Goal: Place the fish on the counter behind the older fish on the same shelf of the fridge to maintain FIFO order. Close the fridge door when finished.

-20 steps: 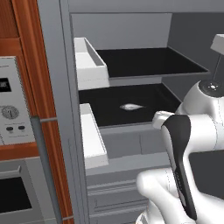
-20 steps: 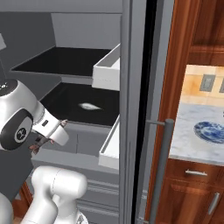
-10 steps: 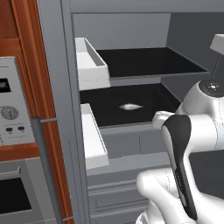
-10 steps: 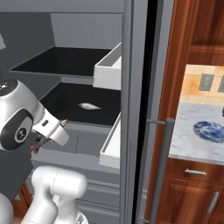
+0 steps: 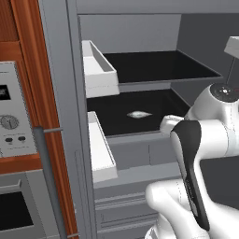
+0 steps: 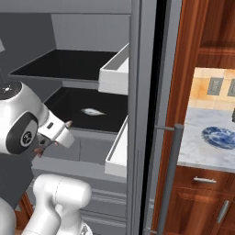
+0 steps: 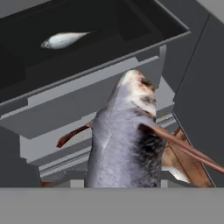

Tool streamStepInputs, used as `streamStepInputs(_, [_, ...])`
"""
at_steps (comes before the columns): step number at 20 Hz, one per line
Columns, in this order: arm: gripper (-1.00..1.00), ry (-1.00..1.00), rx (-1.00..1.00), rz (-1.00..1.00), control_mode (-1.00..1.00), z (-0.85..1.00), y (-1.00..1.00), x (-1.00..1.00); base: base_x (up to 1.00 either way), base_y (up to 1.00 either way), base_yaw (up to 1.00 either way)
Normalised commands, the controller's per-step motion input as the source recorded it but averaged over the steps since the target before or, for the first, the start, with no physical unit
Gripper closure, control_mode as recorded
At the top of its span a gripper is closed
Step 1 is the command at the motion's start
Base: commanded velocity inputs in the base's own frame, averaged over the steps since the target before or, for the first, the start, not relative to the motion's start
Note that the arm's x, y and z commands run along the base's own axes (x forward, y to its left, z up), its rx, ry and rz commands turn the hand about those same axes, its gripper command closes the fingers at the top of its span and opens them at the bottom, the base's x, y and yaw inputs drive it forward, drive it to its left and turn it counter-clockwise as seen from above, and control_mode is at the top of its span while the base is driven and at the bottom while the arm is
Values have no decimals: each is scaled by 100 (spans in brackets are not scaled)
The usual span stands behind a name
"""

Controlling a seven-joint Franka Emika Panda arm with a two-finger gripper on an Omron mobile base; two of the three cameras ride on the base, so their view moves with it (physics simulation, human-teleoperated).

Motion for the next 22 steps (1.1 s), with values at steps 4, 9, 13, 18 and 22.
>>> streamStepInputs(4, [100,-33,0,2,-100,13,77,86,0,0,0])
streamStepInputs(9, [100,-17,0,1,-100,0,30,74,0,0,0])
streamStepInputs(13, [100,-8,3,0,-100,0,3,56,0,0,0])
streamStepInputs(18, [100,-8,9,0,-100,0,1,68,0,0,0])
streamStepInputs(22, [100,-7,12,-12,-100,-2,30,56,0,0,0])
